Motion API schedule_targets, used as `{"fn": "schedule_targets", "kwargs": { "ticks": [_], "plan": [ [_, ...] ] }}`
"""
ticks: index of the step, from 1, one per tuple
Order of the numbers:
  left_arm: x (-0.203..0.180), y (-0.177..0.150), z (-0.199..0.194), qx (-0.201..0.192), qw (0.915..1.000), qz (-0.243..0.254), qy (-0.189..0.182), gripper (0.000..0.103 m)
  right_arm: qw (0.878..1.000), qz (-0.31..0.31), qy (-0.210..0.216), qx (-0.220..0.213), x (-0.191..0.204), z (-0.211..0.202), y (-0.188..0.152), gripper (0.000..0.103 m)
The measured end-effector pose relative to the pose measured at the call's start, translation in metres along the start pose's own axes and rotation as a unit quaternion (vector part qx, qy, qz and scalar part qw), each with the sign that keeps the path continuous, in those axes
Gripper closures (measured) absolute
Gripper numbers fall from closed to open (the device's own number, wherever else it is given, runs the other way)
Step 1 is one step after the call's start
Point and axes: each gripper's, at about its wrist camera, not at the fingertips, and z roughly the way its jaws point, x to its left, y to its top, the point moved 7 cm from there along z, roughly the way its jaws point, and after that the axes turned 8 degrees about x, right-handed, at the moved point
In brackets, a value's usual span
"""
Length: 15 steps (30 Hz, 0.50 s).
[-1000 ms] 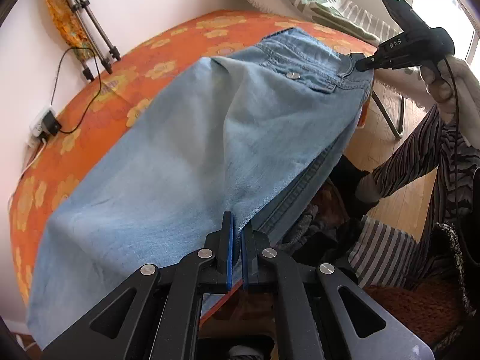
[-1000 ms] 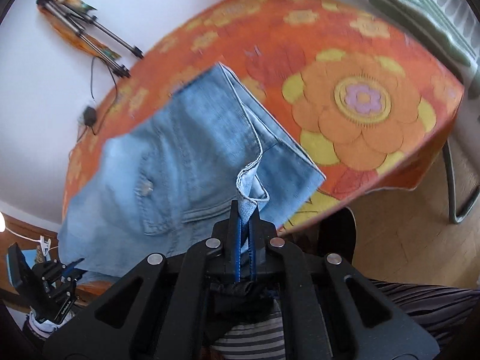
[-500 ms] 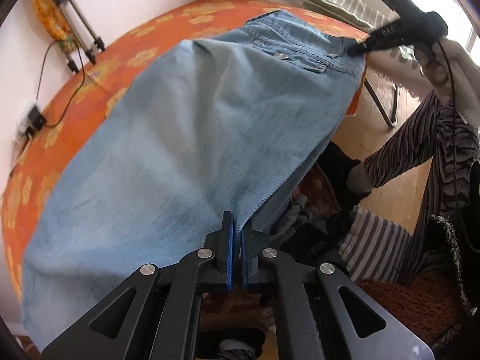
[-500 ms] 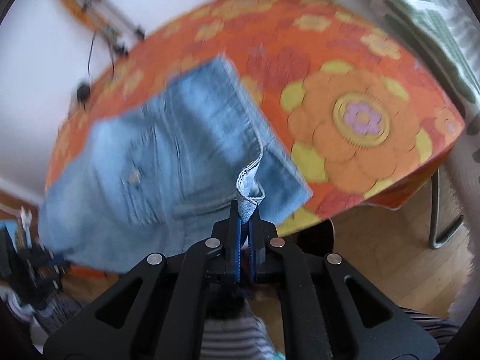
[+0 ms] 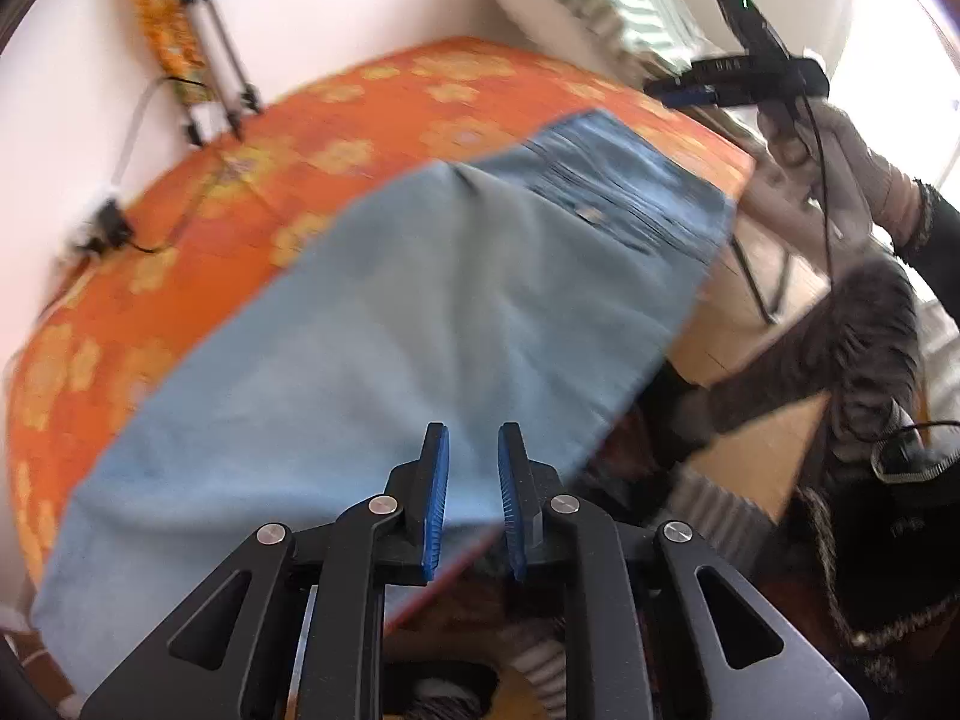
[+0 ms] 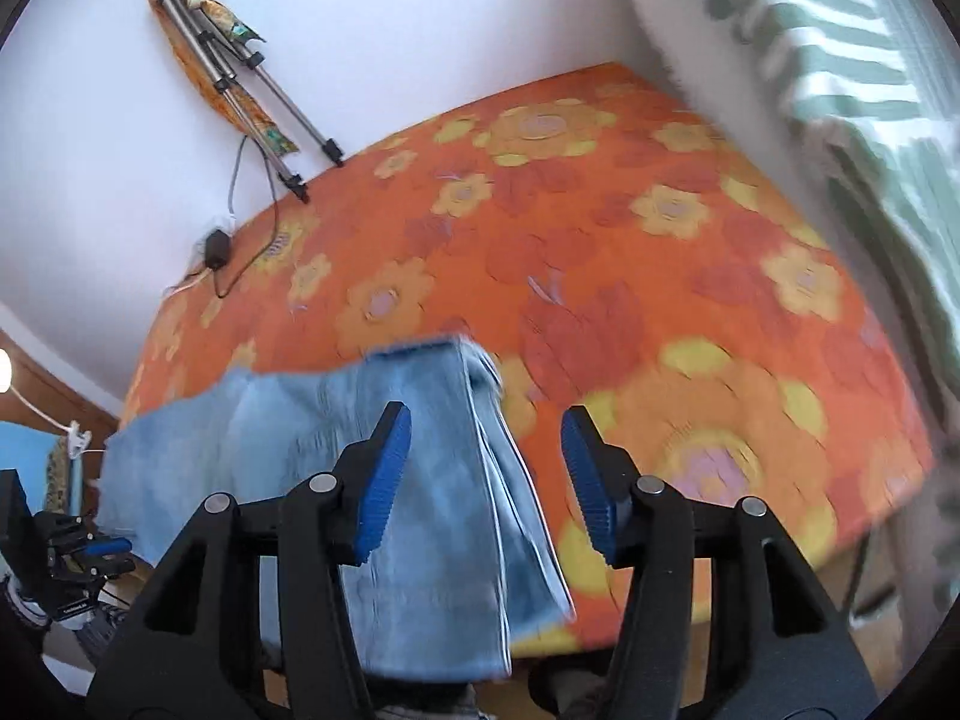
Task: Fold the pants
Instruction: 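Lay the jeans on the bed and open the left tool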
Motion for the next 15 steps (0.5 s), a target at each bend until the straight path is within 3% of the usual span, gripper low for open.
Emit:
{"fn": "schedule_targets", "kwargs": {
  "ticks": [6, 11, 15],
  "plan": [
    [0.032, 0.024, 0.028, -0.008, 0.9989, -0.039, 0.026, 0.088, 0.998, -0.006, 0.053, 0.031, -0.001, 0.065, 0.032, 0.048],
    [0.053, 0.015, 0.052, 0.025, 0.9978, -0.053, 0.031, 0.088, 0.995, -0.007, 0.093, 0.048, -0.005, 0.094, 0.032, 0.047],
    [0.08, 0.005, 0.052, 0.027, 0.995, -0.088, 0.037, 0.088, 0.991, -0.024, 0.117, 0.067, 0.002, 0.103, 0.029, 0.047]
  ]
}}
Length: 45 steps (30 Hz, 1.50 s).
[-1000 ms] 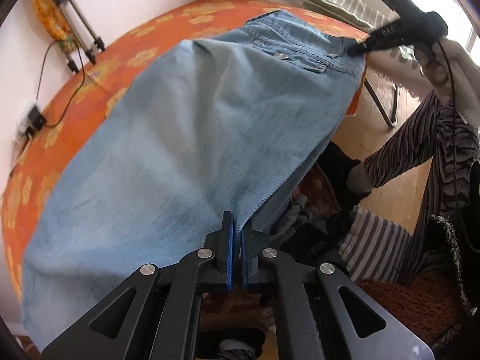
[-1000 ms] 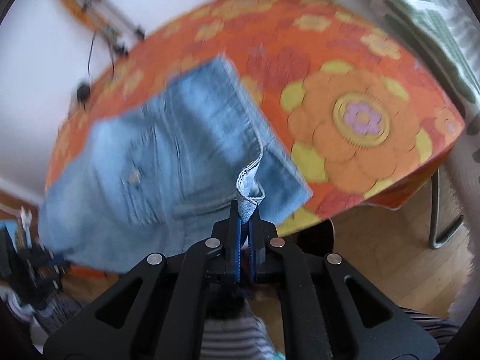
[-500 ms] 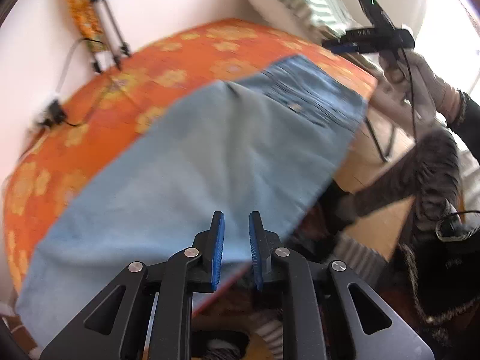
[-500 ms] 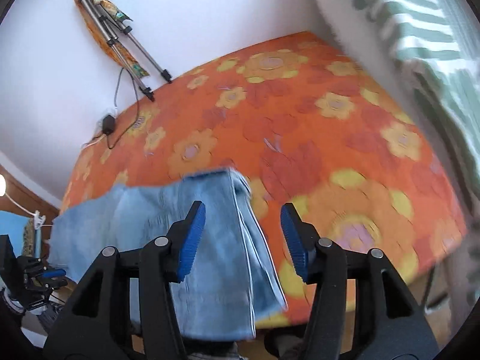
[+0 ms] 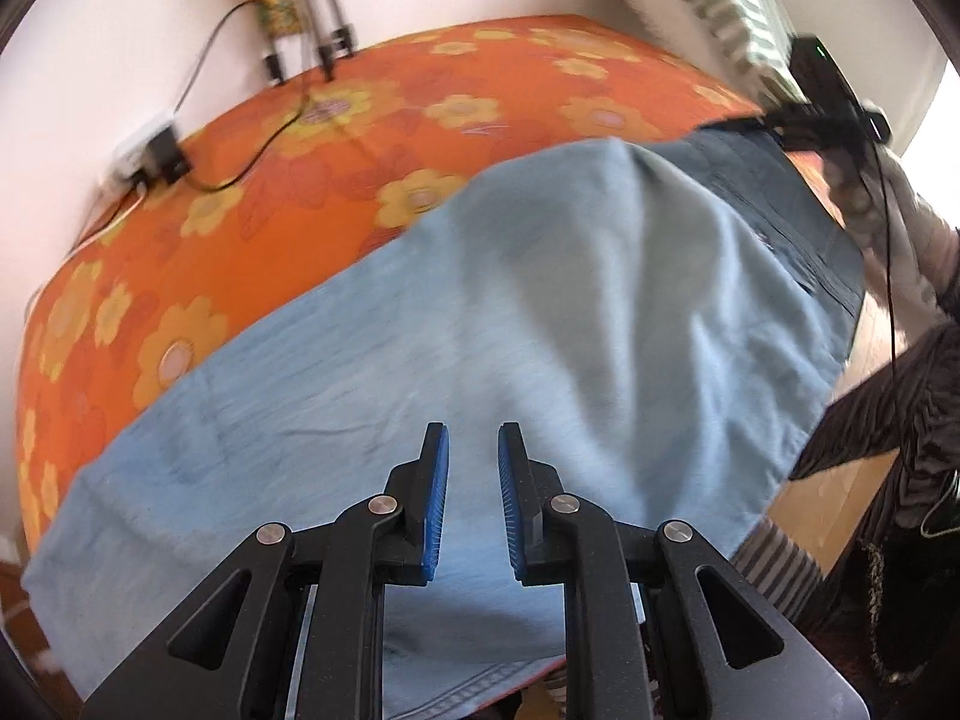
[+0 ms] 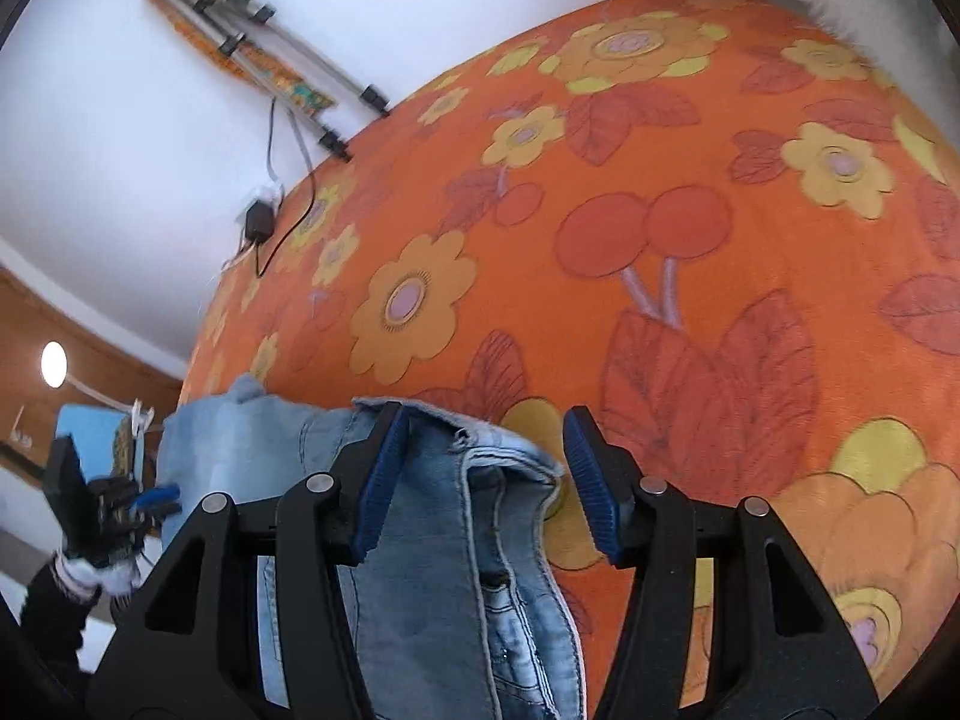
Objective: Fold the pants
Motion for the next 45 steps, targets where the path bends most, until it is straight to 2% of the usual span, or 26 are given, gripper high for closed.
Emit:
{"fn": "schedule_targets", "kwargs": {
  "ticks": [5, 7, 9, 11, 15, 19, 21, 22, 23, 25, 27, 28, 31, 32, 33, 36, 39, 41, 45],
  "plan": [
    [0.028, -0.007, -0.001, -0.002, 0.9993, -0.033, 0.018, 0.088, 1.0, -0.014, 0.008, 0.009, 0.006, 0.01, -0.002, 0.044],
    [0.042, -0.01, -0.006, -0.011, 0.9982, -0.05, 0.03, 0.088, 1.0, -0.011, 0.017, 0.014, 0.006, 0.011, -0.003, 0.056],
    [0.059, -0.013, -0.01, -0.017, 0.9966, -0.071, 0.038, 0.088, 1.0, -0.011, 0.011, 0.015, 0.008, 0.012, -0.007, 0.072],
    [0.074, -0.018, -0.011, -0.017, 0.9948, -0.089, 0.047, 0.088, 1.0, -0.012, 0.006, 0.011, 0.013, 0.007, -0.009, 0.079],
    [0.091, -0.026, -0.006, -0.008, 0.993, -0.102, 0.058, 0.088, 0.997, -0.041, -0.053, -0.033, 0.035, -0.023, -0.008, 0.082],
    [0.093, -0.028, -0.01, -0.014, 0.9927, -0.107, 0.054, 0.088, 0.987, -0.065, -0.118, -0.089, 0.05, -0.068, -0.001, 0.086],
    [0.091, -0.026, -0.012, -0.018, 0.993, -0.103, 0.054, 0.088, 0.981, -0.076, -0.147, -0.101, 0.051, -0.079, 0.005, 0.092],
    [0.09, -0.024, -0.013, -0.019, 0.9933, -0.101, 0.052, 0.088, 0.975, -0.079, -0.175, -0.109, 0.047, -0.086, 0.011, 0.092],
    [0.088, -0.023, -0.014, -0.02, 0.9936, -0.098, 0.051, 0.088, 0.976, -0.07, -0.177, -0.103, 0.042, -0.089, 0.014, 0.092],
    [0.085, -0.023, -0.014, -0.019, 0.9944, -0.092, 0.049, 0.088, 0.985, -0.044, -0.143, -0.089, 0.032, -0.089, 0.02, 0.092],
    [0.083, -0.025, -0.013, -0.013, 0.9951, -0.086, 0.048, 0.088, 0.981, -0.054, -0.169, -0.079, 0.027, -0.078, 0.019, 0.092],
    [0.082, -0.026, -0.013, -0.01, 0.9953, -0.084, 0.048, 0.088, 0.98, -0.057, -0.181, -0.06, 0.02, -0.064, 0.015, 0.092],
    [0.084, -0.038, -0.019, 0.002, 0.9957, -0.079, 0.048, 0.088, 0.983, -0.038, -0.181, -0.012, 0.004, -0.04, 0.008, 0.077],
    [0.087, -0.044, -0.022, 0.006, 0.9955, -0.078, 0.052, 0.088, 0.982, -0.032, -0.188, -0.009, -0.001, -0.04, 0.007, 0.068],
    [0.093, -0.053, -0.026, 0.011, 0.9947, -0.084, 0.057, 0.088, 0.98, -0.025, -0.195, -0.018, -0.004, -0.046, 0.008, 0.066],
    [0.111, -0.078, -0.035, 0.016, 0.9911, -0.118, 0.059, 0.088, 0.976, -0.025, -0.21, -0.047, -0.002, -0.069, 0.012, 0.065],
    [0.13, -0.113, -0.045, 0.017, 0.9843, -0.163, 0.066, 0.088, 0.975, -0.072, -0.201, -0.059, 0.035, -0.089, 0.015, 0.065],
    [0.135, -0.131, -0.05, 0.015, 0.981, -0.182, 0.066, 0.088, 0.975, -0.113, -0.182, -0.05, 0.069, -0.088, 0.013, 0.065],
    [0.135, -0.163, -0.053, 0.024, 0.9793, -0.183, 0.084, 0.088, 0.972, -0.201, -0.123, -0.009, 0.153, -0.067, 0.0, 0.065]
  ]
}}
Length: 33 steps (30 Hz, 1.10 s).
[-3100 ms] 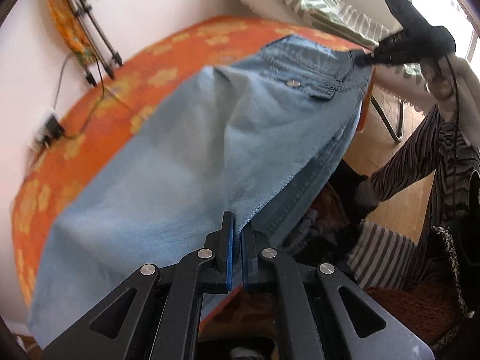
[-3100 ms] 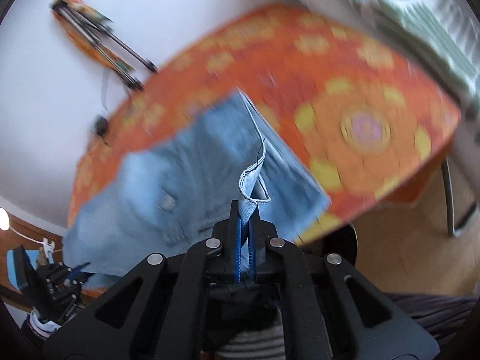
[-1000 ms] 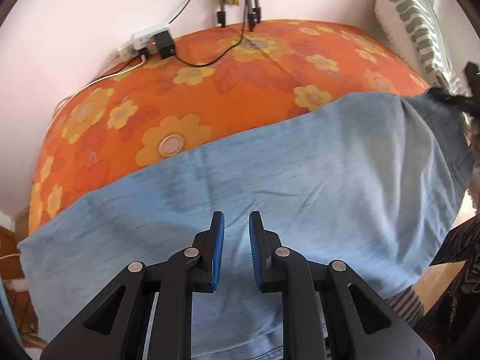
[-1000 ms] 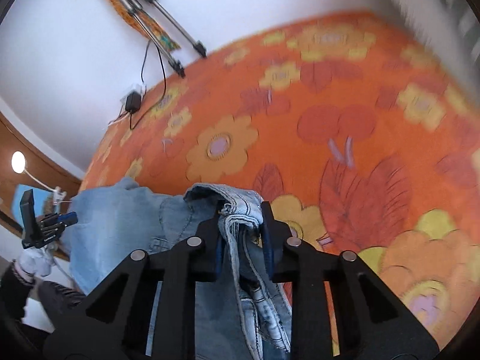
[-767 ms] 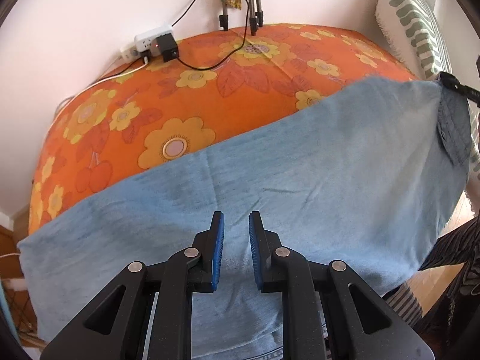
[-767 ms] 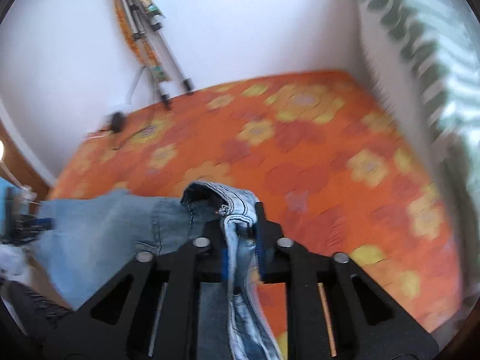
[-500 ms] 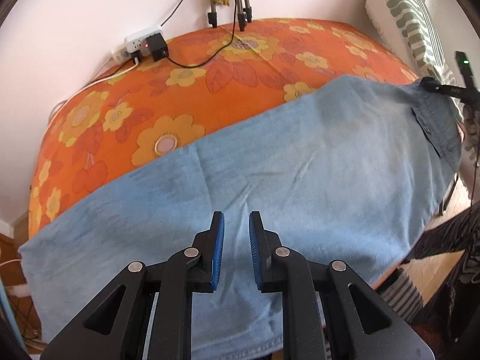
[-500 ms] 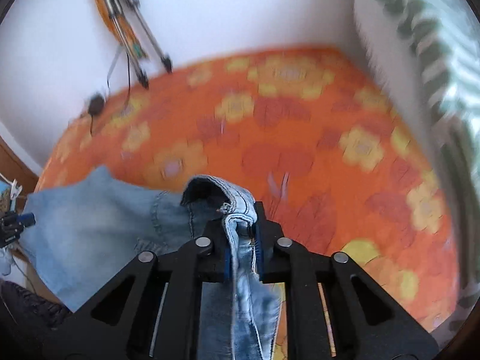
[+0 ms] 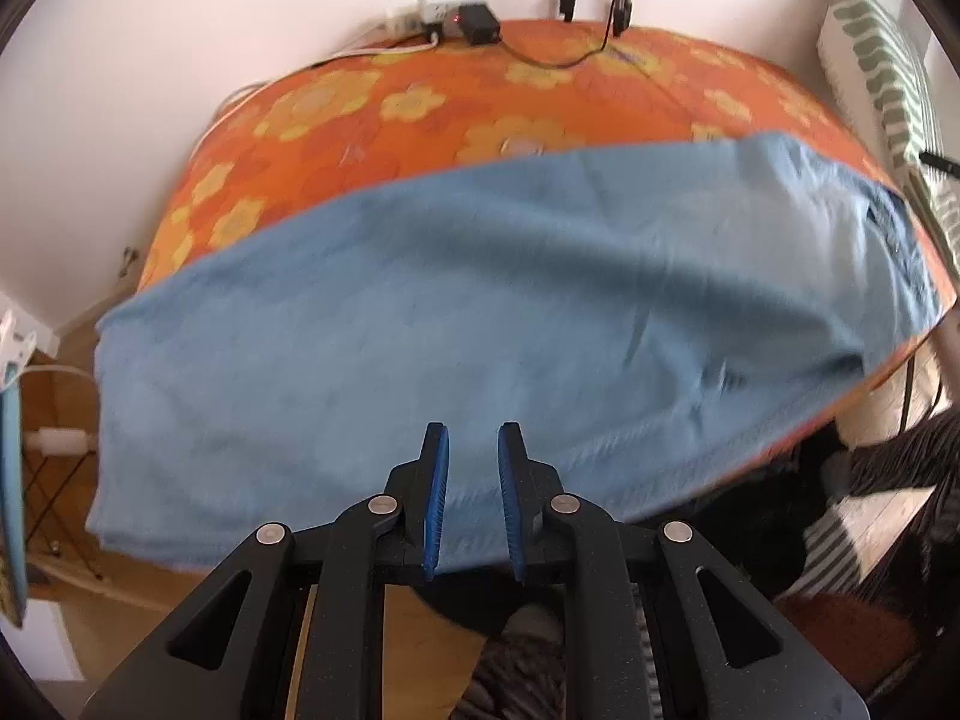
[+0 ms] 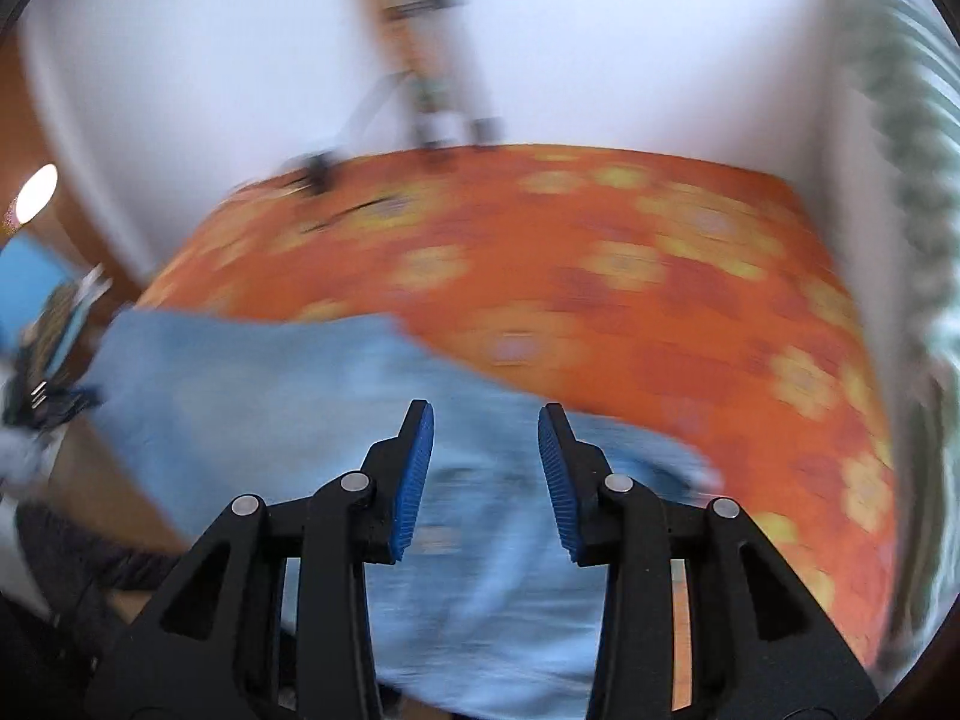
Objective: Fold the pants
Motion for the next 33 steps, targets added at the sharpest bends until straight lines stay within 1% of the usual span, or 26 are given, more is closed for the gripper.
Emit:
{"fn": "schedule_targets", "kwargs": {
  "ticks": [1, 3, 6, 8, 9, 10, 11, 14, 18, 20, 23, 24, 25, 26, 27, 30, 31, 33],
  "plan": [
    [0.002, -0.007, 0.001, 0.002, 1.0, 0.005, 0.005, 0.088, 0.999, -0.031, 0.023, 0.01, 0.03, 0.003, 0.004, 0.065],
    [0.004, -0.017, 0.003, 0.004, 0.9998, 0.014, 0.015, 0.087, 0.995, -0.076, 0.056, 0.025, 0.077, 0.011, 0.006, 0.065],
    [0.004, -0.026, 0.007, 0.011, 0.9994, 0.026, 0.02, 0.086, 0.986, -0.12, 0.099, 0.052, 0.129, 0.026, -0.003, 0.065],
    [0.001, -0.027, 0.009, 0.012, 0.9986, 0.045, 0.025, 0.085, 0.979, -0.143, 0.125, 0.075, 0.161, 0.038, -0.011, 0.065],
    [-0.001, -0.028, 0.01, 0.013, 0.9982, 0.055, 0.022, 0.084, 0.976, -0.152, 0.132, 0.084, 0.173, 0.043, -0.015, 0.065],
    [-0.005, -0.028, 0.012, 0.014, 0.9973, 0.068, 0.024, 0.081, 0.972, -0.165, 0.134, 0.097, 0.188, 0.051, -0.021, 0.065],
    [-0.006, -0.028, 0.014, 0.015, 0.9964, 0.078, 0.028, 0.077, 0.969, -0.176, 0.135, 0.107, 0.198, 0.057, -0.026, 0.065],
    [-0.011, -0.028, 0.021, 0.021, 0.9916, 0.117, 0.051, 0.074, 0.959, -0.208, 0.139, 0.134, 0.231, 0.076, -0.043, 0.065],
    [-0.011, -0.024, 0.03, 0.026, 0.9835, 0.161, 0.078, 0.074, 0.949, -0.238, 0.132, 0.157, 0.255, 0.093, -0.06, 0.065],
    [-0.009, -0.02, 0.035, 0.027, 0.982, 0.169, 0.078, 0.074, 0.945, -0.246, 0.13, 0.17, 0.264, 0.101, -0.066, 0.065],
    [-0.007, -0.019, 0.041, 0.03, 0.979, 0.181, 0.089, 0.074, 0.941, -0.257, 0.125, 0.183, 0.274, 0.114, -0.073, 0.065],
    [-0.007, -0.019, 0.043, 0.029, 0.9788, 0.184, 0.086, 0.074, 0.939, -0.261, 0.124, 0.188, 0.278, 0.119, -0.076, 0.065],
    [-0.008, -0.018, 0.042, 0.023, 0.9788, 0.187, 0.081, 0.076, 0.937, -0.264, 0.123, 0.19, 0.28, 0.122, -0.077, 0.065],
    [-0.009, -0.019, 0.042, 0.02, 0.9789, 0.19, 0.072, 0.092, 0.936, -0.271, 0.117, 0.193, 0.282, 0.126, -0.079, 0.065],
    [-0.009, -0.02, 0.042, 0.018, 0.9785, 0.192, 0.072, 0.097, 0.934, -0.279, 0.111, 0.195, 0.285, 0.129, -0.082, 0.065],
    [-0.008, -0.022, 0.039, 0.003, 0.977, 0.196, 0.083, 0.099, 0.93, -0.293, 0.1, 0.199, 0.289, 0.133, -0.087, 0.065],
    [-0.008, -0.022, 0.034, -0.007, 0.9776, 0.192, 0.085, 0.1, 0.929, -0.3, 0.09, 0.197, 0.29, 0.135, -0.087, 0.065],
    [-0.003, -0.02, 0.026, -0.019, 0.9806, 0.179, 0.078, 0.101, 0.928, -0.309, 0.077, 0.192, 0.291, 0.139, -0.086, 0.065]
  ]
}}
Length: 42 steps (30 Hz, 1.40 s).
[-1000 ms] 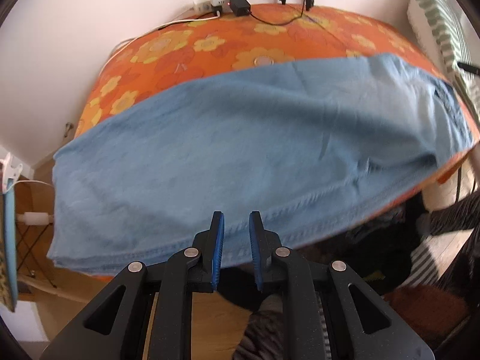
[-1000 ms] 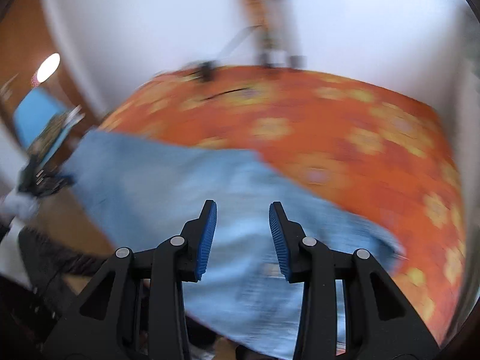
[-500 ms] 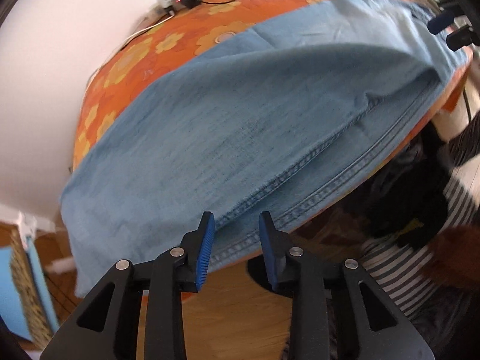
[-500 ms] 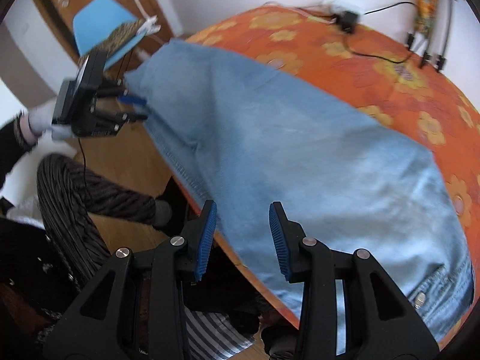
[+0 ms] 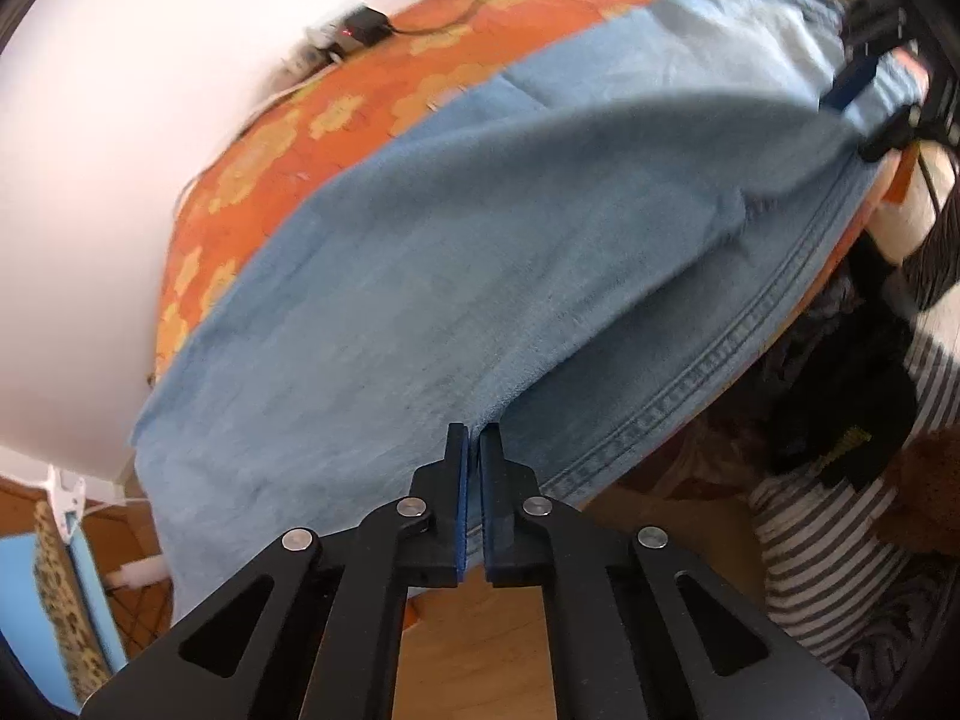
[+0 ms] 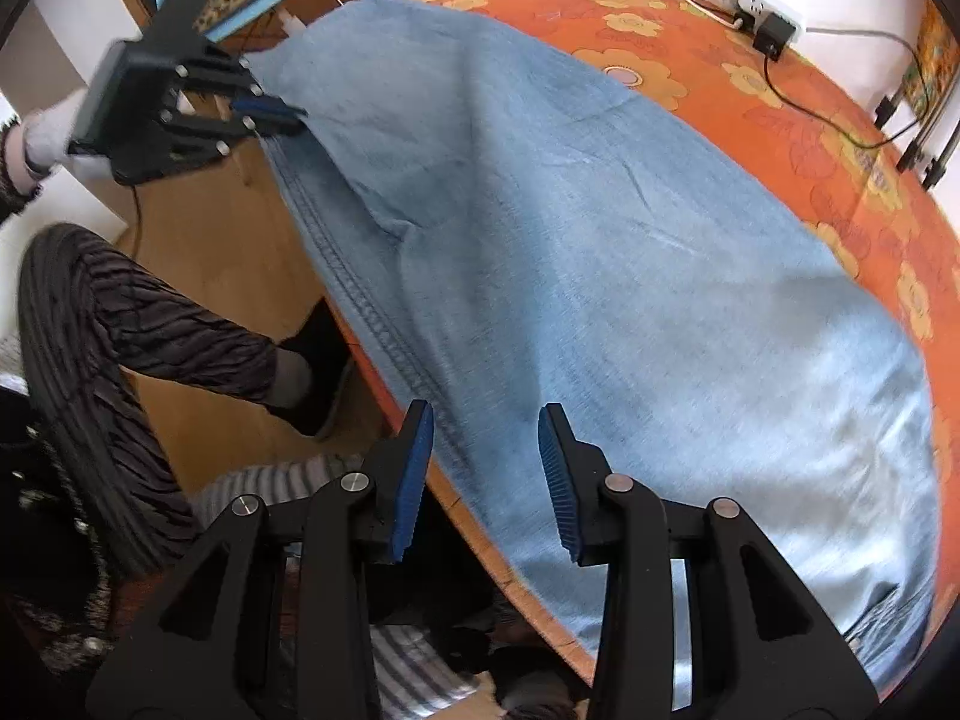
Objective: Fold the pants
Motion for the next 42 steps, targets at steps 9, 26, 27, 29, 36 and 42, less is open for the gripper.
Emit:
{"fn": "schedule_targets", "kwargs": {
  "ticks": [9, 26, 27, 29, 36, 42],
  "plan": [
    [0.012, -0.016, -0.019, -0.015, 0.9997, -0.021, 0.006, 0.102, 0.998, -0.044, -0.034, 0.024, 0.015, 0.022, 0.006, 0.097],
    [0.105, -0.073, -0.045, -0.05, 0.9674, -0.246, -0.033, 0.08, 0.997, -0.076, -0.002, -0.026, 0.033, -0.02, 0.041, 0.076],
    [0.119, -0.082, -0.049, -0.055, 0.9595, -0.274, -0.034, 0.073, 0.996, -0.078, 0.005, -0.034, 0.038, -0.022, 0.048, 0.076],
    [0.152, -0.104, -0.054, -0.069, 0.9381, -0.336, -0.045, 0.059, 0.995, -0.091, 0.006, -0.047, 0.049, -0.023, 0.066, 0.076],
    [0.222, -0.168, -0.037, -0.079, 0.865, -0.488, -0.088, 0.058, 0.988, -0.137, 0.01, -0.065, 0.096, -0.003, 0.109, 0.076],
    [0.25, -0.189, 0.003, -0.092, 0.8034, -0.57, -0.147, 0.058, 0.985, -0.153, 0.022, -0.081, 0.129, 0.015, 0.145, 0.075]
  ]
}}
